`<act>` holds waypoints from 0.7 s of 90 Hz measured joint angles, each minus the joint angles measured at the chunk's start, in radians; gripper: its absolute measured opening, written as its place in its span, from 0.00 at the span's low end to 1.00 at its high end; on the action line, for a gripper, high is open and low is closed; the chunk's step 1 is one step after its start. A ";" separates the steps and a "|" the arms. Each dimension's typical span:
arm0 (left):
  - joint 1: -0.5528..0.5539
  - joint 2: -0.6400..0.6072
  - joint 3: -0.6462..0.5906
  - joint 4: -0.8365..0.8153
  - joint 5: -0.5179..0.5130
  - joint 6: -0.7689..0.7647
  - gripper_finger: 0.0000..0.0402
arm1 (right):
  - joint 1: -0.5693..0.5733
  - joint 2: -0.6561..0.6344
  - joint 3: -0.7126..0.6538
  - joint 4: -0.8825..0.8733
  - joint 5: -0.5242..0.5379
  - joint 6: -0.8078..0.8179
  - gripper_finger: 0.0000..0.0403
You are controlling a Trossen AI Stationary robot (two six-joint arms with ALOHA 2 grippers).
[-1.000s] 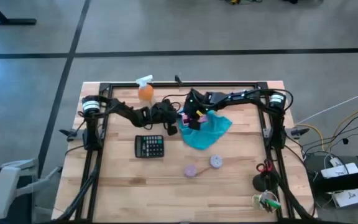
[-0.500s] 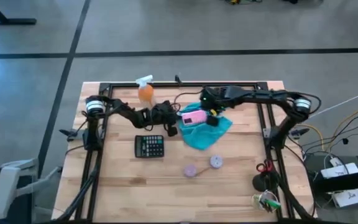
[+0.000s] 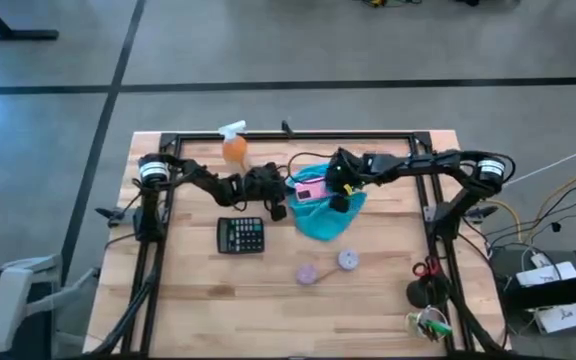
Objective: Apply microfiber cloth
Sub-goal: Wipe the pink cellphone using the blue microfiber cloth
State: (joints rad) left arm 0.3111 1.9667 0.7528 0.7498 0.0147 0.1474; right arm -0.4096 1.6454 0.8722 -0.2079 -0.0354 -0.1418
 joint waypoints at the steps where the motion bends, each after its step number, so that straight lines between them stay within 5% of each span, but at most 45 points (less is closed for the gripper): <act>1: 0.000 0.000 0.000 0.000 0.000 0.000 0.00 | 0.000 0.006 0.000 0.010 0.000 -0.001 0.00; 49: -0.001 0.000 0.000 0.001 -0.002 0.000 0.00 | 0.008 0.246 -0.006 0.474 -0.149 0.067 0.00; 63: -0.001 0.000 0.000 0.002 -0.005 0.000 0.00 | 0.013 0.283 -0.006 0.537 -0.012 0.141 0.00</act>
State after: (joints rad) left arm 0.3103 1.9667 0.7528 0.7513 0.0095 0.1478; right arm -0.3964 1.9281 0.8658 0.3293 -0.0476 -0.0006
